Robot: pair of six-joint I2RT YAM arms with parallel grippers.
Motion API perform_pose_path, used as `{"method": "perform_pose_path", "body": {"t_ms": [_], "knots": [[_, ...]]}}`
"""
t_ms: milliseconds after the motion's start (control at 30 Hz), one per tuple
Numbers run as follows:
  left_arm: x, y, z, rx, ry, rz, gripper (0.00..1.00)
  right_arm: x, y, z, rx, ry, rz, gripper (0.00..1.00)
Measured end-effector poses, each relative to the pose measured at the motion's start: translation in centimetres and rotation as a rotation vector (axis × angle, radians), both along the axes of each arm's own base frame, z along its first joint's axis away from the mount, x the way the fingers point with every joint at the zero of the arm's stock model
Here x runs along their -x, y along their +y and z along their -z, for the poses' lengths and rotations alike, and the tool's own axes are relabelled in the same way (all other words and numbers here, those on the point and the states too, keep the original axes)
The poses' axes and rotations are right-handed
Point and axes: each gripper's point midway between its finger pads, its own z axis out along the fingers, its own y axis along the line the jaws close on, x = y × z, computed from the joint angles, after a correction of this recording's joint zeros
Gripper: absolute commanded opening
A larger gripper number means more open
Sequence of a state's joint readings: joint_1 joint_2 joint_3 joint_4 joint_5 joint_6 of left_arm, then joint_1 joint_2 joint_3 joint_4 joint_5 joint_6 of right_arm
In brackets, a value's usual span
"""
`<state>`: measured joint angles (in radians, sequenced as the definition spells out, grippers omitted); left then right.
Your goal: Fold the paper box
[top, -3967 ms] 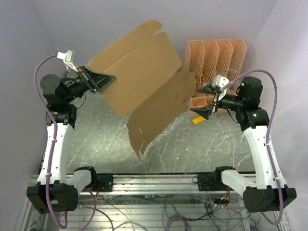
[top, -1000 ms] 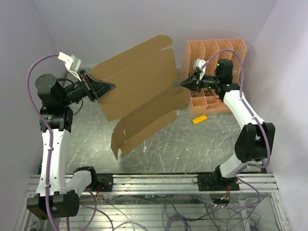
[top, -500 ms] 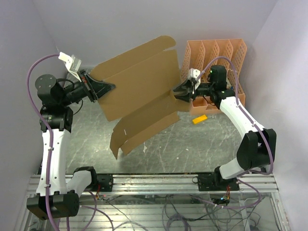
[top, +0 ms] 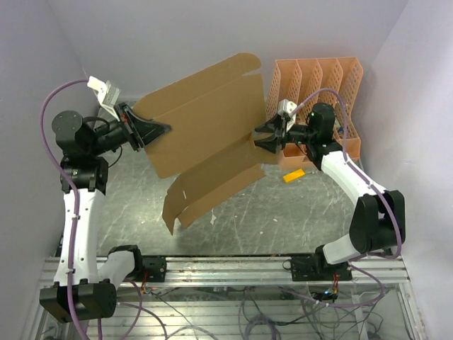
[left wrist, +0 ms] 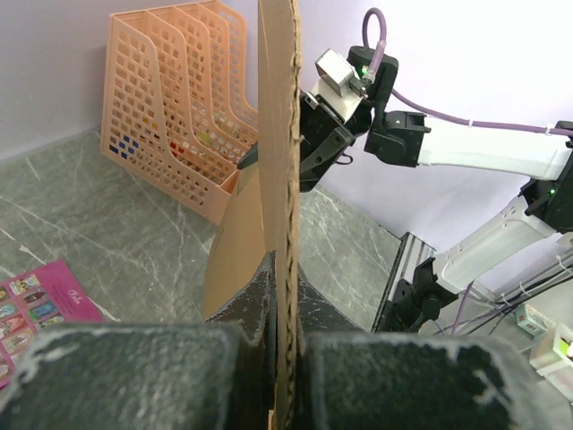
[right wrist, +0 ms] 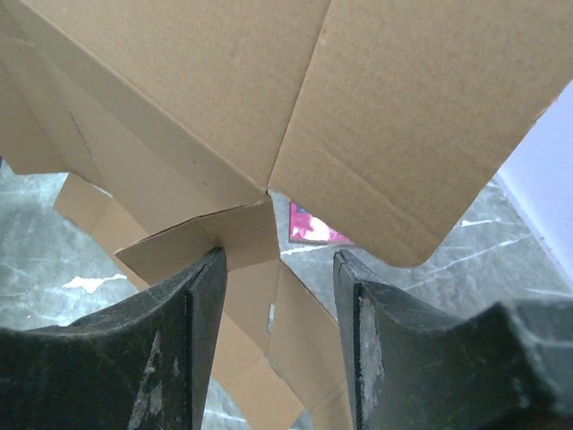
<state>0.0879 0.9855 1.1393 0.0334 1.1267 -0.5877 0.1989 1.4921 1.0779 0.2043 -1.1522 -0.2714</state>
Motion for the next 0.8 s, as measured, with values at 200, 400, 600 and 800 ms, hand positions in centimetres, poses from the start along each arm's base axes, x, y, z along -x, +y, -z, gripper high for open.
{"method": "perform_pose_path", "body": {"t_ms": [200, 400, 600, 800], "knots": [[-0.3, -0.1, 0.0, 0.008, 0.005, 0.018, 0.07, -0.6, 0.4, -1.1, -0.037, -0.055, -0.008, 0.57], [-0.4, -0.2, 0.1, 0.009, 0.006, 0.033, 0.07, -1.0, 1.0, -0.6, -0.055, -0.050, -0.035, 0.53], [-0.3, -0.3, -0.1, 0.013, 0.001, 0.051, 0.07, -0.6, 2.2, -1.0, -0.099, -0.036, -0.085, 0.43], [-0.3, -0.4, -0.2, 0.017, 0.000, 0.063, 0.07, -0.4, 2.4, -1.2, -0.131, -0.022, -0.091, 0.36]]}}
